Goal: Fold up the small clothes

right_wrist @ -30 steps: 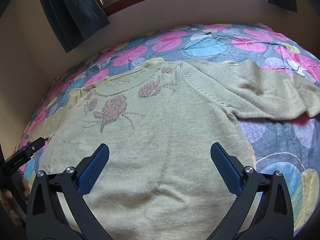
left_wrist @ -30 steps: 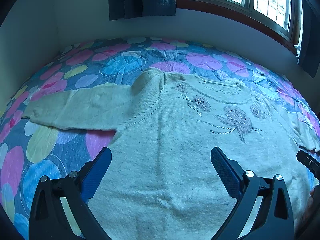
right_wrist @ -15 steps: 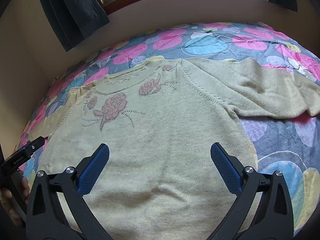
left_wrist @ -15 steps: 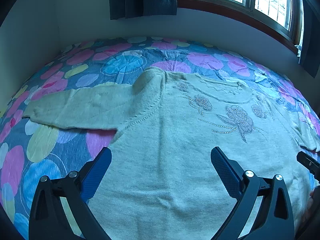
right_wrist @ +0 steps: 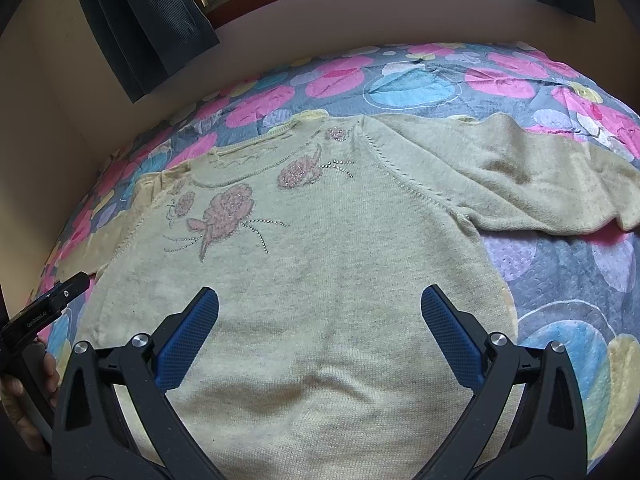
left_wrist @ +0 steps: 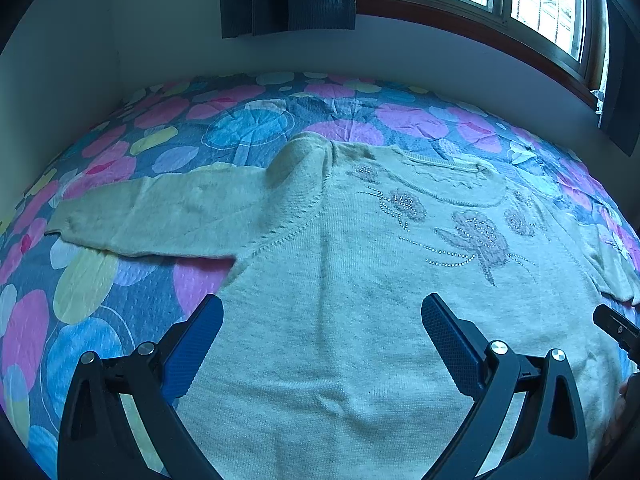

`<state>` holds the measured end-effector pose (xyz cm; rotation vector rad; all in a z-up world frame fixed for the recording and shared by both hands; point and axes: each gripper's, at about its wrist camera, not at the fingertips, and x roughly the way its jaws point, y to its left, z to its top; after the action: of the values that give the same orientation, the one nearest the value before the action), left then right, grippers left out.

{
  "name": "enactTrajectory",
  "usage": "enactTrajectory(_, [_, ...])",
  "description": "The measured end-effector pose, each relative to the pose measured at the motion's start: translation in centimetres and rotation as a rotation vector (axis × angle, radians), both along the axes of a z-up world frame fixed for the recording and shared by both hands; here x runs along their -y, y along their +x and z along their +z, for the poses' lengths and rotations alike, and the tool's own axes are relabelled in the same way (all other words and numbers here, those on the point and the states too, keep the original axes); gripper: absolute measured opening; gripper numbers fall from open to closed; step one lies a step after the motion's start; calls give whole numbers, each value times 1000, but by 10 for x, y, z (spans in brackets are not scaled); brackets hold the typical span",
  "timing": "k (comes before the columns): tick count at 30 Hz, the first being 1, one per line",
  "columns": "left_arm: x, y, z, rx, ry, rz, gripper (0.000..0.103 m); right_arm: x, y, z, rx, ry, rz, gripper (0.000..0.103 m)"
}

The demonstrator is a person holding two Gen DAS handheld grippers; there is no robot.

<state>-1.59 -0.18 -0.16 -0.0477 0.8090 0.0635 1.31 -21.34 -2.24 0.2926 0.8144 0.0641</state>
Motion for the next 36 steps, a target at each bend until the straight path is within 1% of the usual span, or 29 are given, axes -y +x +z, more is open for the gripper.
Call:
enactTrajectory(3, [-4, 2, -2, -5, -5, 16, 99, -1, 0, -2, -1, 0, 0, 101])
enactTrajectory(8, [-12, 4, -6, -36, -54, 5, 99, -1, -1, -3, 0, 4, -3, 101])
enactTrajectory(11, [-13, 5, -6, -45, -77, -6, 99, 9, -1, -1, 5, 34, -20, 101])
enactTrajectory(15, [-11, 6, -2, -30, -71, -9, 99, 47, -2, 5, 7, 143, -79, 101])
enactTrajectory(18, [-15, 6, 0, -17, -62, -1, 99, 95, -13, 13, 42, 212, -175, 100])
enactTrajectory(20, [-18, 7, 0, -15, -54, 7, 99, 137, -28, 16, 70, 261, -279, 95])
enactTrajectory(22, [-24, 9, -1, -18, -56, 20, 99, 181, -46, 14, 83, 333, -385, 75])
enactTrajectory(24, [-30, 12, -2, -23, -62, 34, 99, 230, -70, 5, 93, 439, -515, 69])
enactTrajectory(26, [-34, 14, -4, -28, -65, 45, 99, 276, -97, -12, 97, 546, -672, 65])
enactTrajectory(28, [-37, 16, -6, -31, -65, 54, 99, 304, -113, -29, 86, 602, -764, 57])
enactTrajectory(29, [-38, 17, -7, -33, -63, 58, 99, 316, -119, -37, 81, 625, -803, 55])
enactTrajectory(31, [-40, 18, -10, -39, -61, 67, 99, 334, -125, -49, 98, 673, -839, 44])
enactTrajectory(33, [-42, 19, -13, -49, -61, 73, 99, 350, -129, -56, 141, 712, -871, 43])
enactTrajectory(36, [-43, 19, -18, -62, -62, 73, 99, 366, -129, -61, 203, 723, -912, 42])
